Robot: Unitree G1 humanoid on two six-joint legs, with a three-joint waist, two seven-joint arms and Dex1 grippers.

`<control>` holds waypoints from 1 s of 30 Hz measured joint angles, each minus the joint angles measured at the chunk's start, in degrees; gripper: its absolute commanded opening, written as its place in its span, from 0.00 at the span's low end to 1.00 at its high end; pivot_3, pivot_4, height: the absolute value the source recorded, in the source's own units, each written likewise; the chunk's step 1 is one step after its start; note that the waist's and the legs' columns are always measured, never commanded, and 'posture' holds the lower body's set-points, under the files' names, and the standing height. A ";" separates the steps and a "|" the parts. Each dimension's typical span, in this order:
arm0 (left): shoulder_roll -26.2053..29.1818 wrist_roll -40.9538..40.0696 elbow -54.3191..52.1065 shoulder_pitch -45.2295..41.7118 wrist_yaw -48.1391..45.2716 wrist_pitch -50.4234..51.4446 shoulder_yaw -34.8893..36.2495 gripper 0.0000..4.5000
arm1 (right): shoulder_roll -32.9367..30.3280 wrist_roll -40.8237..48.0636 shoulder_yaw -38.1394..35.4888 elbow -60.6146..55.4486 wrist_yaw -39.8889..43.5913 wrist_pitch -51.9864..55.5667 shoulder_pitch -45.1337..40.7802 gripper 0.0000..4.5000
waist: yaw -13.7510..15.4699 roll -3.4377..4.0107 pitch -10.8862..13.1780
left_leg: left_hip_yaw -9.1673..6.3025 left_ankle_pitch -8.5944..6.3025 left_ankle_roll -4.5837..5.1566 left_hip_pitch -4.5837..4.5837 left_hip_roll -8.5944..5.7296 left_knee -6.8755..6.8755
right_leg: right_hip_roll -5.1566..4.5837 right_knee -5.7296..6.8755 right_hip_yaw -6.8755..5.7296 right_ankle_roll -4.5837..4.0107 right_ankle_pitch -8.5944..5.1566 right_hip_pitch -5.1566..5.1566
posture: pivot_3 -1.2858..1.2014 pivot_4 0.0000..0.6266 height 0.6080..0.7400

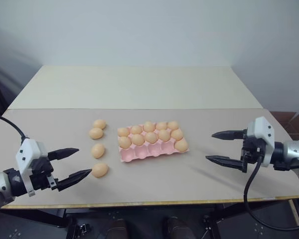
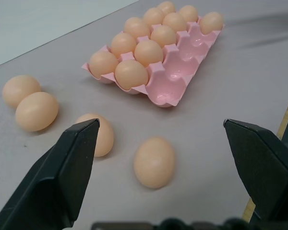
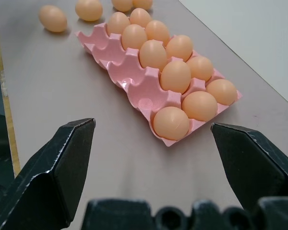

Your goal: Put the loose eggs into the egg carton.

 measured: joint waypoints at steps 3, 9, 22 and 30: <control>-0.01 0.71 0.24 -0.01 0.34 -0.24 -0.30 1.00 | 0.00 -0.05 0.00 0.00 0.00 -0.02 0.00 1.00 | -0.01 0.00 0.00 | 0.00 0.00 0.00 0.00 0.00 0.00 | 0.00 0.00 0.00 0.00 0.00 0.00 | 0.52 0.24 1.00; -0.28 1.51 0.70 0.63 -0.14 -1.19 -0.85 1.00 | 0.00 -0.43 0.01 0.00 0.01 -0.10 0.00 1.00 | -0.01 0.00 0.00 | 0.01 0.00 0.00 0.00 0.00 0.00 | 0.00 0.00 0.00 0.00 0.00 0.00 | 0.52 0.24 1.00; -0.95 1.35 1.82 0.91 -1.97 -3.09 -0.87 1.00 | -0.45 -0.88 1.92 0.94 2.03 -1.12 -2.53 1.00 | -0.06 0.00 0.00 | 0.02 0.00 0.00 0.00 0.00 0.00 | 0.00 0.01 0.02 0.00 0.00 -0.01 | 0.52 0.24 1.00; 2.30 1.34 5.24 -0.19 -6.02 -3.02 -0.95 1.00 | -0.46 -0.88 1.67 -0.23 2.08 -1.26 -0.88 1.00 | 0.05 0.00 0.00 | 0.02 0.00 0.00 0.03 0.00 0.00 | 0.00 0.04 0.02 0.00 0.00 -0.01 | 0.52 0.24 1.00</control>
